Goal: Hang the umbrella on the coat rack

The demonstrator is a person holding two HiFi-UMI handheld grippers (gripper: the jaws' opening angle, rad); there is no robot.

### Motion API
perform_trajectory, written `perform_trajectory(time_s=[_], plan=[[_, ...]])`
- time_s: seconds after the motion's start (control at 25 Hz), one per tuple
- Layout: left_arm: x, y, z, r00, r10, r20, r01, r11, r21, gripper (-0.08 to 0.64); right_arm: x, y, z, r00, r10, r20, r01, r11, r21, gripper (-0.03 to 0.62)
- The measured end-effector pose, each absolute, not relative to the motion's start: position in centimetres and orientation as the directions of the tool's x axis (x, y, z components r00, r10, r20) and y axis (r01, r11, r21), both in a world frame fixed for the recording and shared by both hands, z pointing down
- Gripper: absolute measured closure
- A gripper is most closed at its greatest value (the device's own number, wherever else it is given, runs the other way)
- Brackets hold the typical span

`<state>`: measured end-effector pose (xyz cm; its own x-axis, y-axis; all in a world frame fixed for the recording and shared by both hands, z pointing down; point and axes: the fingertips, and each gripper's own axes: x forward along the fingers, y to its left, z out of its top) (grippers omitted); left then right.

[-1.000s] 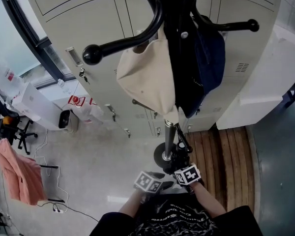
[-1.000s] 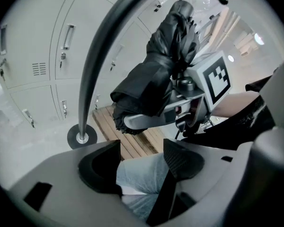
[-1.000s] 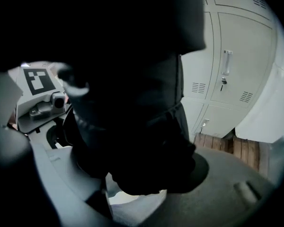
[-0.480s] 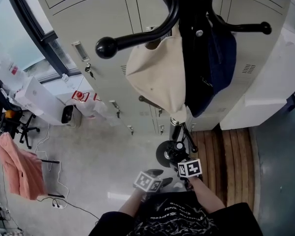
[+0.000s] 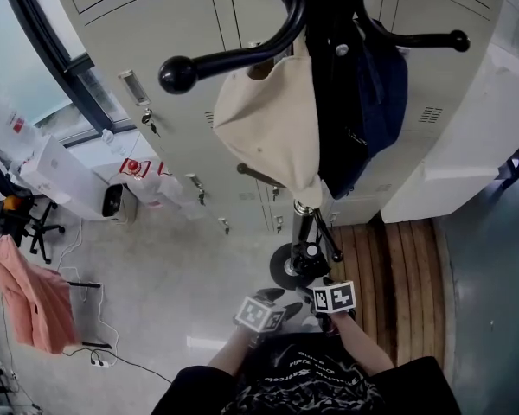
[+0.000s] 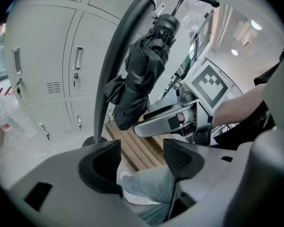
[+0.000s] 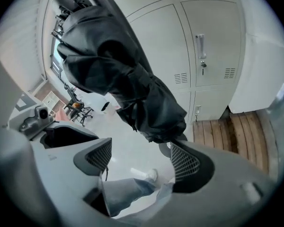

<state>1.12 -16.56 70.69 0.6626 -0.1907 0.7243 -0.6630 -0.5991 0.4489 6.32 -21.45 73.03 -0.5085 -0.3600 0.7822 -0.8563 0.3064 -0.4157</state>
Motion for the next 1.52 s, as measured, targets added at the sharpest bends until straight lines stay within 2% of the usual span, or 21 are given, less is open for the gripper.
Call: perform_trajectory(time_s=[0.2, 0.28, 0.4, 0.48, 0.6, 0.68, 0.92, 1.52], plan=[[0.7, -17.3, 70.8, 0.637, -0.238, 0.734, -0.704, -0.567, 0.427, 0.278, 6.6, -21.6, 72.2, -0.502, -0.400, 0.767, -0.861, 0.311, -0.402, 0.215], [0.6, -17.6, 70.7, 0.628, -0.260, 0.734, -0.716, -0.561, 0.414, 0.282, 6.5, -21.2, 72.0, -0.507, -0.396, 0.766, -0.858, 0.314, -0.406, 0.237], [0.7, -18.2, 70.0, 0.617, -0.312, 0.722, -0.728, -0.574, 0.374, 0.304, 6.2, -20.7, 71.9, -0.523, -0.382, 0.762, -0.849, 0.308, -0.429, 0.303], [0.6, -18.6, 69.9, 0.607, -0.339, 0.719, -0.739, -0.572, 0.355, 0.347, 6.4, -20.6, 71.9, -0.509, -0.390, 0.767, -0.858, 0.302, -0.415, 0.337], [0.5, -18.8, 70.0, 0.597, -0.351, 0.722, -0.751, -0.562, 0.347, 0.379, 7.1, -21.0, 71.5, -0.476, -0.433, 0.766, -0.878, 0.287, -0.383, 0.390], [0.4, -18.8, 70.0, 0.586, -0.351, 0.730, -0.756, -0.560, 0.338, 0.400, 7.9, -21.5, 71.1, -0.444, -0.470, 0.763, -0.895, 0.271, -0.354, 0.450], [1.2, -18.7, 70.5, 0.607, -0.344, 0.716, -0.743, -0.566, 0.358, 0.405, 9.9, -21.9, 71.1, -0.352, -0.508, 0.786, -0.936, 0.208, -0.284, 0.589], [0.9, -18.4, 70.3, 0.580, -0.345, 0.738, -0.761, -0.553, 0.339, 0.411, 9.6, -20.9, 71.4, -0.360, -0.478, 0.801, -0.931, 0.231, -0.281, 0.589]])
